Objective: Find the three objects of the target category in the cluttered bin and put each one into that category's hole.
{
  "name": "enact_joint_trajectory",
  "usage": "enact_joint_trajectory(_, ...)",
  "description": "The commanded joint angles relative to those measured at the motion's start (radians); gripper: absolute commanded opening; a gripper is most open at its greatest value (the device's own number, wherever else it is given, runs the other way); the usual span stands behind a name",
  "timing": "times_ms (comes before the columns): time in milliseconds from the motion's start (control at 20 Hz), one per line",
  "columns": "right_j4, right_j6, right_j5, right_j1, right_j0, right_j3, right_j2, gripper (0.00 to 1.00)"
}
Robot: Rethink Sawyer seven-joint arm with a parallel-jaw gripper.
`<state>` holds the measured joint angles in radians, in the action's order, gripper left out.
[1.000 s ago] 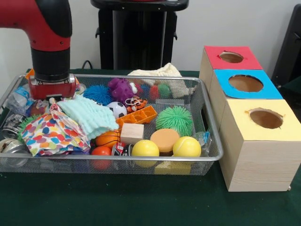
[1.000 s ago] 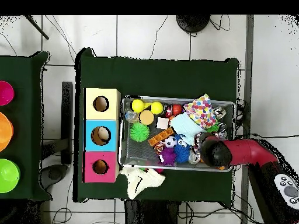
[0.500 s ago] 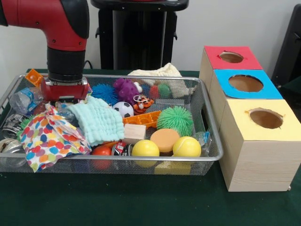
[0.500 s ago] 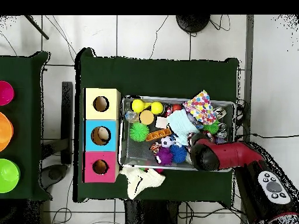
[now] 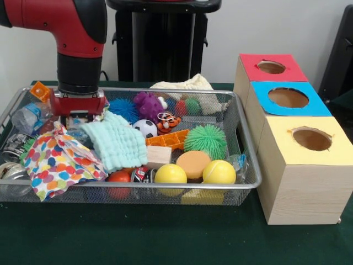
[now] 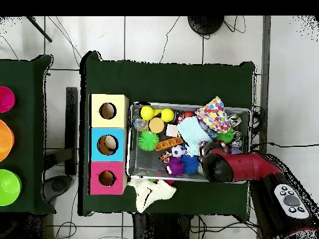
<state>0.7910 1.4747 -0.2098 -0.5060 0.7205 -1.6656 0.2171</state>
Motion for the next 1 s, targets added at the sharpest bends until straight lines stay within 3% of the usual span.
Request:
enact_joint_trajectory(50,-0.063,0.132,-0.094,0.03,-0.036,-0.171,0.002,1.0)
enact_joint_trajectory(600,-0.172,0.079,-0.188,-0.111,-0.035,-0.271,0.023,1.0)
enact_joint_trajectory(800,-0.224,0.086,-0.226,-0.188,-0.058,-0.324,0.023,1.0)
enact_joint_trajectory(1000,-0.256,0.115,-0.234,-0.212,-0.099,-0.34,0.009,1.0)
